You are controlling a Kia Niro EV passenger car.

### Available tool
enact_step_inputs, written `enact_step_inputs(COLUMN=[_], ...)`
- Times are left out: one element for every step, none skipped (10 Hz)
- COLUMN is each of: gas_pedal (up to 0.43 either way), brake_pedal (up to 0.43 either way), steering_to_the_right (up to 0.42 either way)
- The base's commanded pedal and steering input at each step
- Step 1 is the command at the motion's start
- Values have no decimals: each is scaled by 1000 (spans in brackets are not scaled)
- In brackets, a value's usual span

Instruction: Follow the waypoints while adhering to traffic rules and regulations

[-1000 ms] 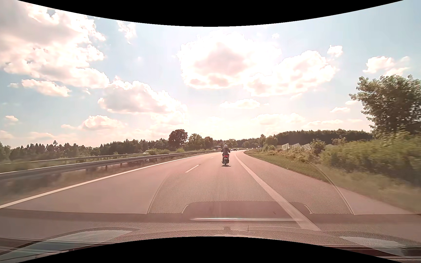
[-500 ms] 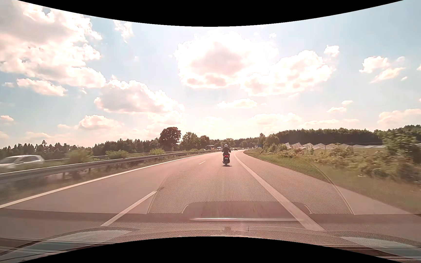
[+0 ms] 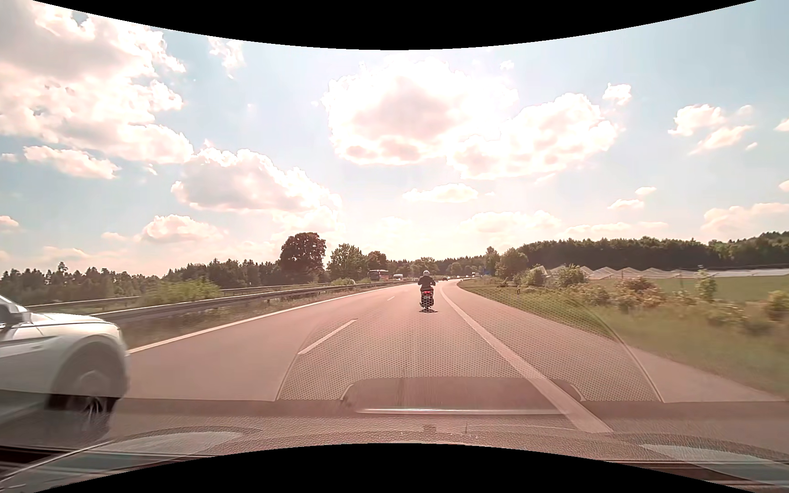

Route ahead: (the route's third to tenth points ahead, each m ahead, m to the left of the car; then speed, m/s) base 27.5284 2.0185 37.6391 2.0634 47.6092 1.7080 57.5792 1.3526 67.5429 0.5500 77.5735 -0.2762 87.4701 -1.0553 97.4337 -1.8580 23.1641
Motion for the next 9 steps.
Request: enact_step_inputs(gas_pedal=[197,189,189,189,189,189,189,189,189], brake_pedal=[12,12,12,12,12,12,12,12,12], steering_to_the_right=[4,5,6,6,6,6,6,6,6])
